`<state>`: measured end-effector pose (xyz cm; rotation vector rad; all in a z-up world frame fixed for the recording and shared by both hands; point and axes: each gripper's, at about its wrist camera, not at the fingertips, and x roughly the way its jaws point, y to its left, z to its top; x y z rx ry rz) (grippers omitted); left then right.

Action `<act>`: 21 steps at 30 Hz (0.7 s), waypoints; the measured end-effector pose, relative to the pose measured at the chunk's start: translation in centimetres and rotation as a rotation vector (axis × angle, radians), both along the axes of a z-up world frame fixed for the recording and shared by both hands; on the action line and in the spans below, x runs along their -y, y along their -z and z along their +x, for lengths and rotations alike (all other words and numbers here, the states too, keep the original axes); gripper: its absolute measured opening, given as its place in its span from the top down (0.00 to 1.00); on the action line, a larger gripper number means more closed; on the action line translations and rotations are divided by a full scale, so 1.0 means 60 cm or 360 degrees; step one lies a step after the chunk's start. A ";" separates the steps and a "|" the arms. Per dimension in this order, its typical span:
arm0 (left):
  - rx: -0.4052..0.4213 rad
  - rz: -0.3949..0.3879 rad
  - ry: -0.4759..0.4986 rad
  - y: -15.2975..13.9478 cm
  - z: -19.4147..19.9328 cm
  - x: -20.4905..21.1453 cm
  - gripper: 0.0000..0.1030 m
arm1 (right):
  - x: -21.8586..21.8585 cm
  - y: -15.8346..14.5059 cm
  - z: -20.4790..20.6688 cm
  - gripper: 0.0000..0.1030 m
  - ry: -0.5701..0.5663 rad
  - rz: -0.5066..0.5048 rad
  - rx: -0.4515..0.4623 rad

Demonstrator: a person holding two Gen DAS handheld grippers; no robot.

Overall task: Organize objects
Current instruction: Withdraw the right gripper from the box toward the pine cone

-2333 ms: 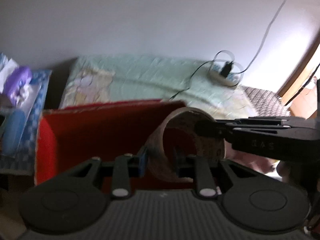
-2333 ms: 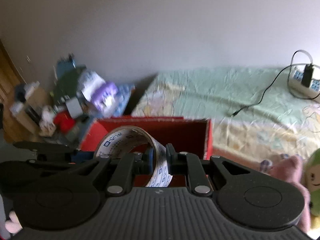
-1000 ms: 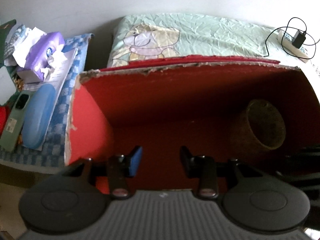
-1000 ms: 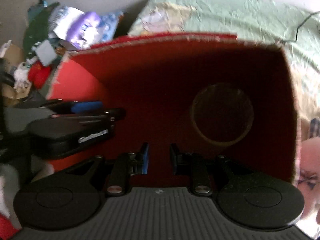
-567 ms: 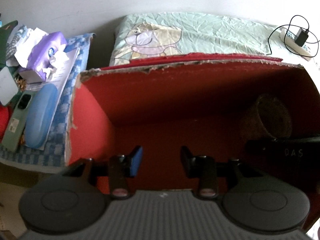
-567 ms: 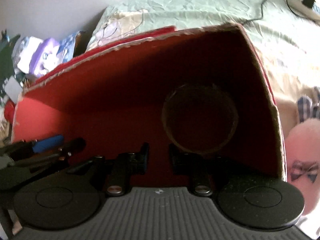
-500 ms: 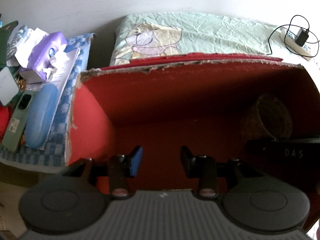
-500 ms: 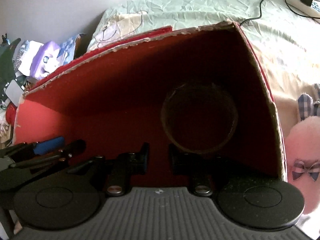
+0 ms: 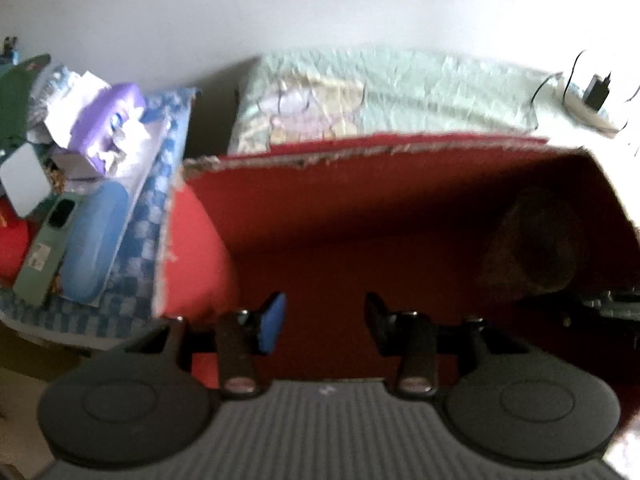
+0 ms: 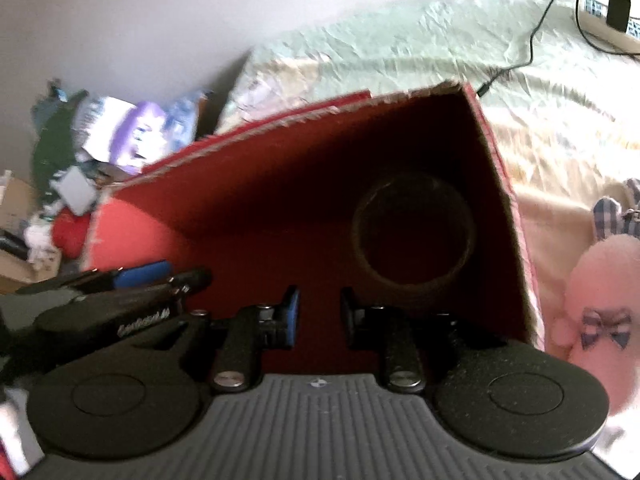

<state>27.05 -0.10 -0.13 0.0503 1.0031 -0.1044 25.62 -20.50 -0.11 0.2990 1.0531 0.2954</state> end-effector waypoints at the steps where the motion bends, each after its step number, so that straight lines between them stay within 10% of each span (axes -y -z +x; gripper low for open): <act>1: 0.0041 -0.0011 0.0003 -0.013 -0.012 0.001 0.51 | -0.002 -0.005 -0.007 0.76 -0.0012 0.0001 0.0030; 21: 0.0137 0.0068 -0.0132 -0.108 -0.174 0.059 0.50 | 0.082 -0.042 -0.120 0.76 -0.0163 0.0239 0.0210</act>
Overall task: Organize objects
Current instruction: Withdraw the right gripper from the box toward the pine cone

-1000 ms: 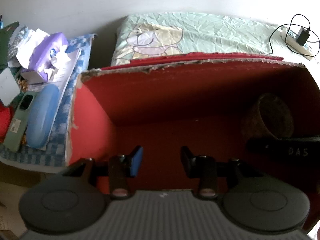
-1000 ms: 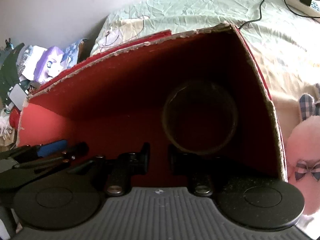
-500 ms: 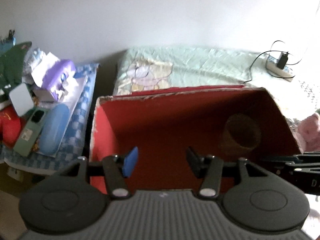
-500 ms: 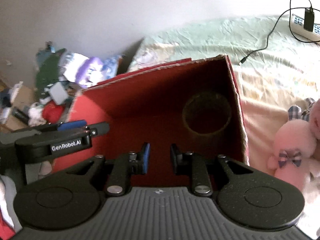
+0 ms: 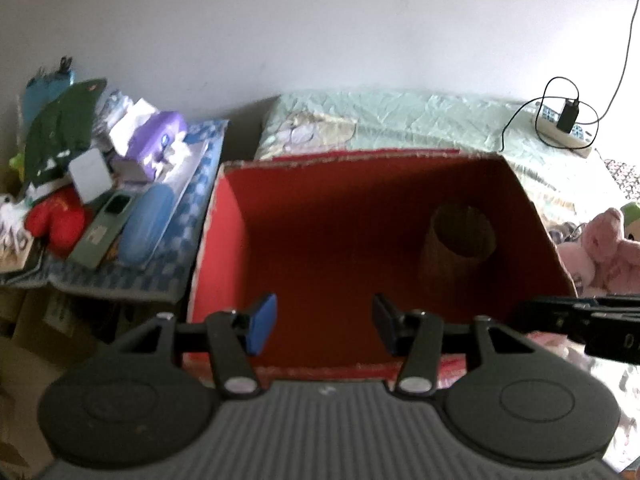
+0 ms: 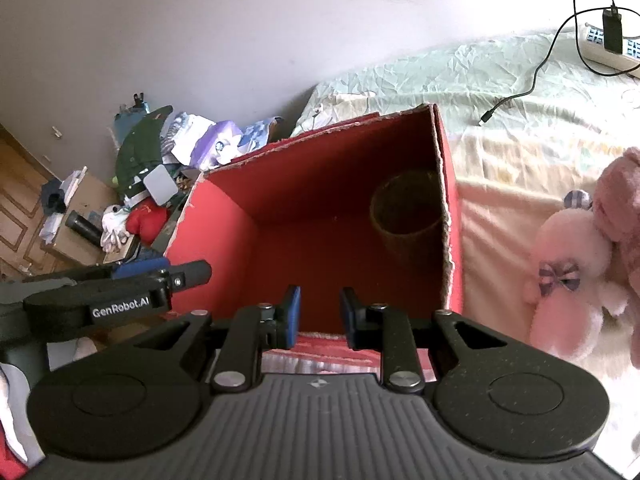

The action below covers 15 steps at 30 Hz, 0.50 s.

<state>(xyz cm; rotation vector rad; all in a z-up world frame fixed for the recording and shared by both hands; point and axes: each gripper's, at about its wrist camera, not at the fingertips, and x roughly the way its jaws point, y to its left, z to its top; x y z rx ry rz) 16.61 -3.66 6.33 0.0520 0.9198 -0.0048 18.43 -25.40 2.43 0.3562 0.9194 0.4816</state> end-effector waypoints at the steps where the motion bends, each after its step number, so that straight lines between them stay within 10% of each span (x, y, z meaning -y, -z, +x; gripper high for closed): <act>1: -0.0010 -0.0001 -0.0011 0.000 -0.006 0.002 0.50 | 0.003 -0.001 -0.005 0.76 -0.0009 0.0003 0.0014; 15: -0.0043 0.0026 -0.0165 -0.007 -0.070 0.030 0.49 | 0.036 -0.004 -0.045 0.75 -0.0129 0.0063 0.0078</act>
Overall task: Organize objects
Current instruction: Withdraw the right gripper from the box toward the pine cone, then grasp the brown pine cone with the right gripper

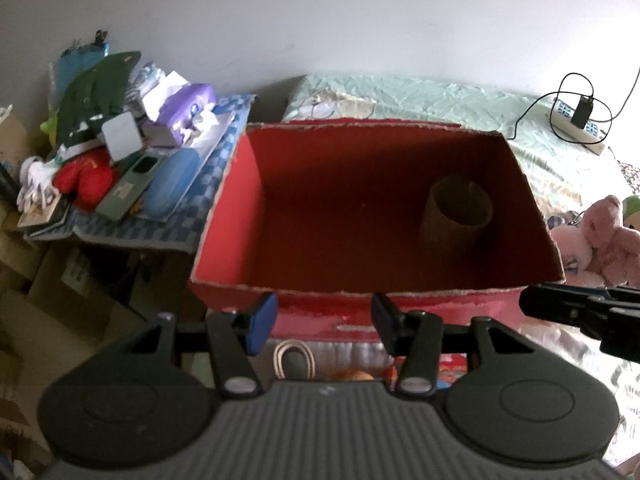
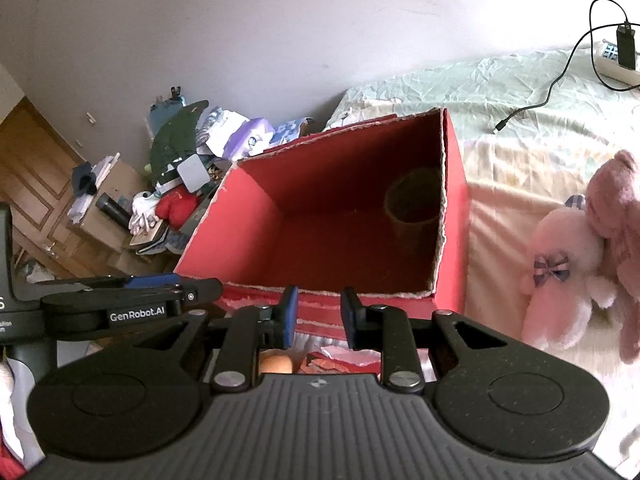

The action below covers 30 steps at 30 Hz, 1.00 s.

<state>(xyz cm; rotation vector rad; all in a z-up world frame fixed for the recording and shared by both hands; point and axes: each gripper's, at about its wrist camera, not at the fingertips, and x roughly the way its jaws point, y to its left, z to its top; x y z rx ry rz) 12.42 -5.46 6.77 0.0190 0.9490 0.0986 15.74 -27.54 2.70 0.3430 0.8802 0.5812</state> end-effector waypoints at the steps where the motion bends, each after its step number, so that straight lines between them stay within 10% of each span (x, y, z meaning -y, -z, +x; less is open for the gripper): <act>1: -0.0001 0.0000 -0.0008 0.001 -0.003 0.001 0.49 | 0.002 0.002 -0.003 0.75 0.0001 0.0005 -0.0003; 16: -0.0024 -0.0063 -0.0003 0.008 -0.030 0.014 0.48 | 0.023 0.037 -0.034 0.72 -0.0122 0.0147 -0.0163; 23: -0.0012 -0.0238 0.0205 0.029 -0.089 -0.001 0.16 | 0.022 0.076 -0.034 0.58 -0.0206 0.0226 -0.0367; 30: -0.0049 -0.0307 0.0427 0.064 -0.148 0.017 0.11 | 0.015 0.103 -0.034 0.46 -0.0283 0.0279 -0.0516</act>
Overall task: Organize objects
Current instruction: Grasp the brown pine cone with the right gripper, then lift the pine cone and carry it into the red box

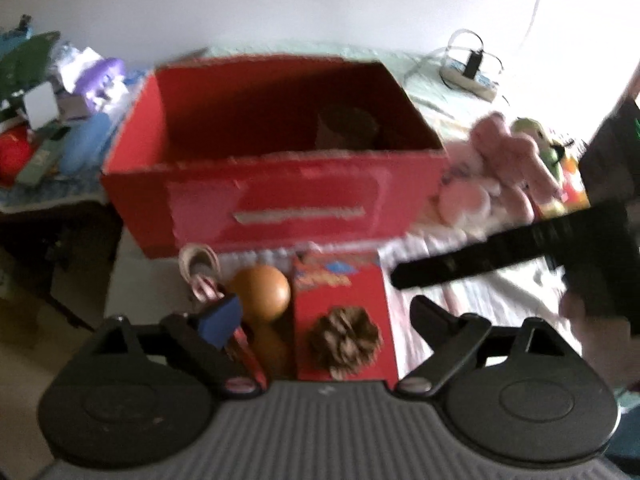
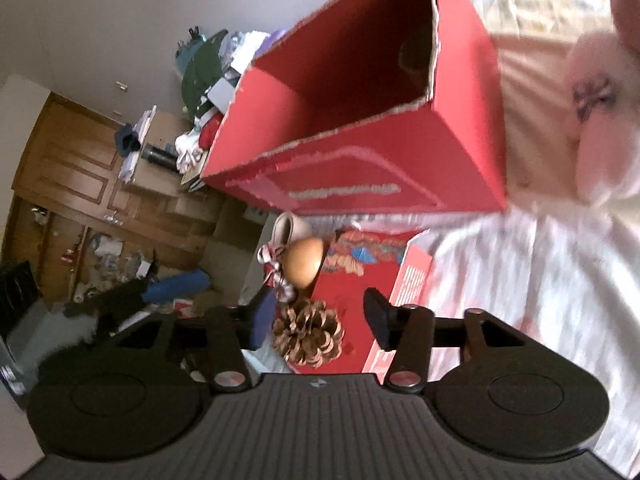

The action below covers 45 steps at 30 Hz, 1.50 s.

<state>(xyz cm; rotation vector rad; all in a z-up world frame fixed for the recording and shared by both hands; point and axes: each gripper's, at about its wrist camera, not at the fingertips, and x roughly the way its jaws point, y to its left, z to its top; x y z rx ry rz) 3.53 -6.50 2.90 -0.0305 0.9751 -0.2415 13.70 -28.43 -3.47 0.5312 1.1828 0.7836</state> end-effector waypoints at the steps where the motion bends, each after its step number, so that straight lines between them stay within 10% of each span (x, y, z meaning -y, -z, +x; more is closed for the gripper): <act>1: -0.0012 0.0003 0.0004 0.007 -0.004 0.003 0.11 | -0.002 0.003 0.000 0.46 -0.0009 0.0003 -0.0019; 25: -0.0135 -0.0012 0.0038 0.085 0.010 0.026 0.50 | -0.046 0.036 -0.004 0.55 -0.0144 -0.0044 -0.0150; 45: 0.0197 -0.0131 0.0593 -0.089 0.115 0.066 0.53 | 0.002 -0.162 0.023 0.57 0.0201 -0.0282 0.0316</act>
